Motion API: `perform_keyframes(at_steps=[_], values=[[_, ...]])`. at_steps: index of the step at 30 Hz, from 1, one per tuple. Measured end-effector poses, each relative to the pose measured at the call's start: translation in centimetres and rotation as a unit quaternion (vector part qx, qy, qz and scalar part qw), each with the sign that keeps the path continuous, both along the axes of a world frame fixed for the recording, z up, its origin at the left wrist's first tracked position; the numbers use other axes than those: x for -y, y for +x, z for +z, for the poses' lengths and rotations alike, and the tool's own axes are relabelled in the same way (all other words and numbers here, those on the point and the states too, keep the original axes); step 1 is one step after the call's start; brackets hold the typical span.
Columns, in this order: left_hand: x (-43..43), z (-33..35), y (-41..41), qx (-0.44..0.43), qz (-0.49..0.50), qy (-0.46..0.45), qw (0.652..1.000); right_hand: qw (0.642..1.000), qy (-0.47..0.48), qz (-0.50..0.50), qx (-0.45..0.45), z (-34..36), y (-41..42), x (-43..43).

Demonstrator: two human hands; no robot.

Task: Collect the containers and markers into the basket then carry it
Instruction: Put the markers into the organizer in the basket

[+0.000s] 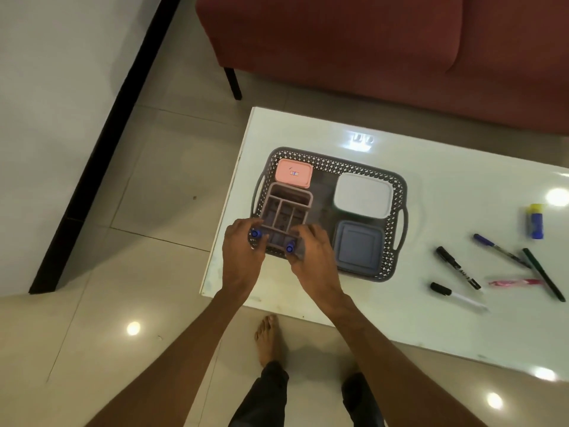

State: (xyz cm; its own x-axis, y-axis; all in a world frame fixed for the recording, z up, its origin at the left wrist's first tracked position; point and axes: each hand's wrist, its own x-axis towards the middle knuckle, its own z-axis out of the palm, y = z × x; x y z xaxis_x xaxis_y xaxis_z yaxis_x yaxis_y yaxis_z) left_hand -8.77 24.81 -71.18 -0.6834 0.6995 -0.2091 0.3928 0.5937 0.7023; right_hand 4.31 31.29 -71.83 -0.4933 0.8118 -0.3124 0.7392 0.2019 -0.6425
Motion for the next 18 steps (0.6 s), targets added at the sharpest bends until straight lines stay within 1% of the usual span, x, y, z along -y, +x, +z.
perform_keyframes(at_steps=[2, 5, 8, 10, 12, 14, 16, 18], values=[[0.0, 0.8, 0.5, -0.002, 0.008, 0.004, 1.0, 1.0, -0.009, 0.009, -0.009, 0.6, 0.8, -0.4], [0.0, 2.7, 1.8, -0.033, 0.01, 0.021, 0.999, 0.999, -0.028, 0.026, -0.034, 1.6, 2.7, -1.1], [-0.3, 4.6, 4.2, -0.047, 0.003, 0.052, 0.998, 0.997, -0.021, 0.023, -0.066, 2.4, 5.7, -1.8], [-1.4, 5.4, 6.9, -0.044, -0.026, 0.094, 0.994, 0.995, -0.023, -0.007, -0.093, 2.7, 8.4, -2.6], [-3.2, 6.1, 10.5, -0.022, -0.067, 0.128, 0.989, 0.989, -0.028, -0.06, -0.129, 3.0, 11.6, -3.6], [-5.3, 6.3, 14.2, -0.002, -0.1, 0.134, 0.986, 0.983, 0.004, -0.109, -0.145, 3.1, 15.1, -4.8], [-7.6, 6.3, 18.2, 0.025, -0.119, 0.126, 0.985, 0.979, 0.035, -0.152, -0.132, 2.9, 19.1, -6.2], [-9.5, 5.9, 22.1, 0.061, -0.134, 0.118, 0.982, 0.972, 0.045, -0.198, -0.122, 2.5, 22.7, -7.3]])
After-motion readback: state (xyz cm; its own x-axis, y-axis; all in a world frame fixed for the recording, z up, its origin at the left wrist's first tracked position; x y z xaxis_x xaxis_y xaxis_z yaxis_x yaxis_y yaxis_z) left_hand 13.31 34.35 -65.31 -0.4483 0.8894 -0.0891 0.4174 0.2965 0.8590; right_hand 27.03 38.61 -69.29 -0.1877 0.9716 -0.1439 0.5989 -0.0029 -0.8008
